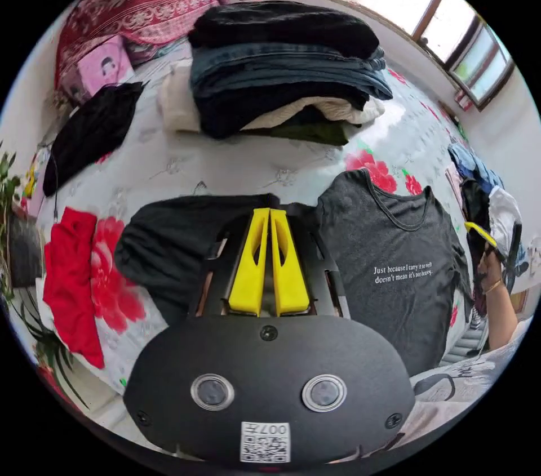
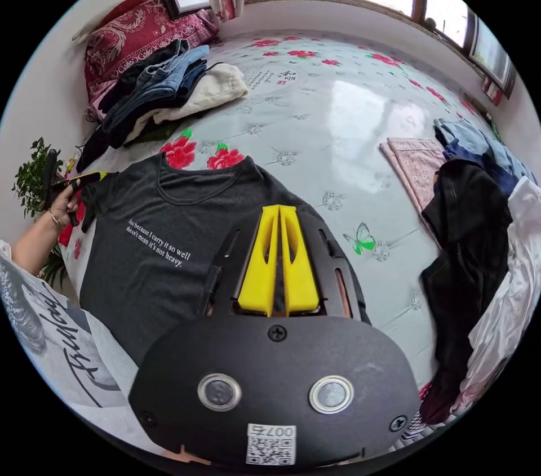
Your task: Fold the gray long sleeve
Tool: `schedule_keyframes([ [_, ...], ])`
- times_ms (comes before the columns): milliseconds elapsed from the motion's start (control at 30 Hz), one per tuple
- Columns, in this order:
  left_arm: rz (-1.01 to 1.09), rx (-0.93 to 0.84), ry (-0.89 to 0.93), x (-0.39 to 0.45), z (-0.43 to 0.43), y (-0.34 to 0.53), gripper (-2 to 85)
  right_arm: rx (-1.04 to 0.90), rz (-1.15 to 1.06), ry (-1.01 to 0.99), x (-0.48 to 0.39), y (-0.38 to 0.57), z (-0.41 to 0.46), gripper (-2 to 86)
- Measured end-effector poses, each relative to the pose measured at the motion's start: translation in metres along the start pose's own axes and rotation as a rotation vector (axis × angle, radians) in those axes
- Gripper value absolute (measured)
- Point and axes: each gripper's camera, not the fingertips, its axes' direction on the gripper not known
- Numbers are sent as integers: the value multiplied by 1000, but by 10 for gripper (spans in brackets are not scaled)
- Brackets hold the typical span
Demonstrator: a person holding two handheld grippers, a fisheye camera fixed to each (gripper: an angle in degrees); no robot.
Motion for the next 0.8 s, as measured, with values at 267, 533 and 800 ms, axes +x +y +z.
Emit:
schedule_keyframes([
  [267,-350,-60,-142,-96,-24,67,65,-84,14,-96,-36,71,0,-3],
  [533,-164,-187,-245,-76,-13,31,4,-45,-158,-132,-104,71,-16,-3],
  [800,-259,272,188,-160,-179,44,-7,13,-147,-41,-113,118,-54,-4],
])
